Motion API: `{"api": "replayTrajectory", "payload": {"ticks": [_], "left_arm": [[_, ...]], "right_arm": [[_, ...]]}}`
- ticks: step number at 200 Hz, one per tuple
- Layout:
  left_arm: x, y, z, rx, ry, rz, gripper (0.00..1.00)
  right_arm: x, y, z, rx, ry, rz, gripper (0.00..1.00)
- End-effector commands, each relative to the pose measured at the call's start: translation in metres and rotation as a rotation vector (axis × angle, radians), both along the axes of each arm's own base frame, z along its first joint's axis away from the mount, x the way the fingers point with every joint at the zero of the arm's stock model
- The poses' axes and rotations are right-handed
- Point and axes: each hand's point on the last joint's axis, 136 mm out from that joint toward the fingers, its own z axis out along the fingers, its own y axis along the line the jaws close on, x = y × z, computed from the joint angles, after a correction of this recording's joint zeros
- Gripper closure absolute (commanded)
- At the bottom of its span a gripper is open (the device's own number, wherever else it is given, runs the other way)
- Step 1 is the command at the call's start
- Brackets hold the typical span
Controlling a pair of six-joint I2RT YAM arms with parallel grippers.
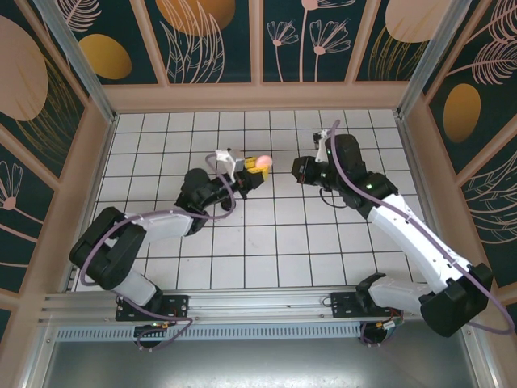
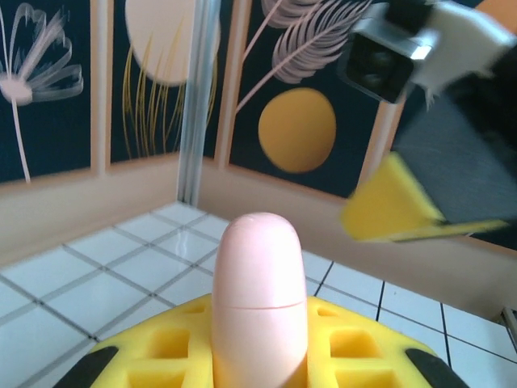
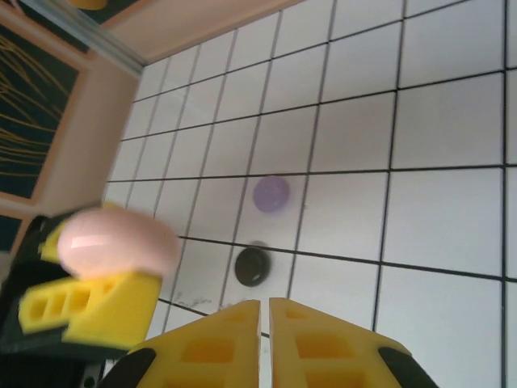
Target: Insert the wireless bluetooth earbuds into the charging case
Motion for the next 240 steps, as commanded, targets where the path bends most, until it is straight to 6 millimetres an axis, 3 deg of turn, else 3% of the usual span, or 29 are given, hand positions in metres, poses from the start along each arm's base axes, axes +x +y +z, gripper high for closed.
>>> {"api": "replayTrajectory", "payload": {"ticks": [1,9,13,59,65,130,209,240], "left_arm": [[0.025,-0.013,-0.041,0.052,0.283,0.015,1.00],[0.028,-0.017,-0.047,0.042,0.340,0.009,1.00],[0.031,-0.020,-0.064,0.056,0.392,0.005,1.00],[0.049,-0.032,-0.133,0.095,0.714,0.048,0.99],[0.056,-0.036,-0.129,0.080,0.723,0.054,0.96],[0.089,-0.031,-0.195,0.155,0.987,0.235,0.89],[0.111,-0.026,-0.227,0.157,1.134,0.292,0.75],[0.111,-0.021,-0.228,0.162,1.139,0.311,0.60]], "right_arm": [[0.004,-0.012,-0.003,0.025,-0.014,-0.085,0.87],[0.003,-0.014,-0.008,0.022,-0.007,-0.097,0.87],[0.008,-0.023,-0.010,0.020,-0.005,-0.130,0.87],[0.008,-0.039,-0.022,0.019,0.017,-0.190,0.85],[0.008,-0.040,-0.022,0.019,0.017,-0.192,0.85],[0.008,-0.044,-0.019,0.029,0.007,-0.200,0.85],[0.002,-0.049,-0.008,0.047,-0.016,-0.209,0.84],[0.000,-0.050,-0.001,0.050,-0.028,-0.213,0.83]]}}
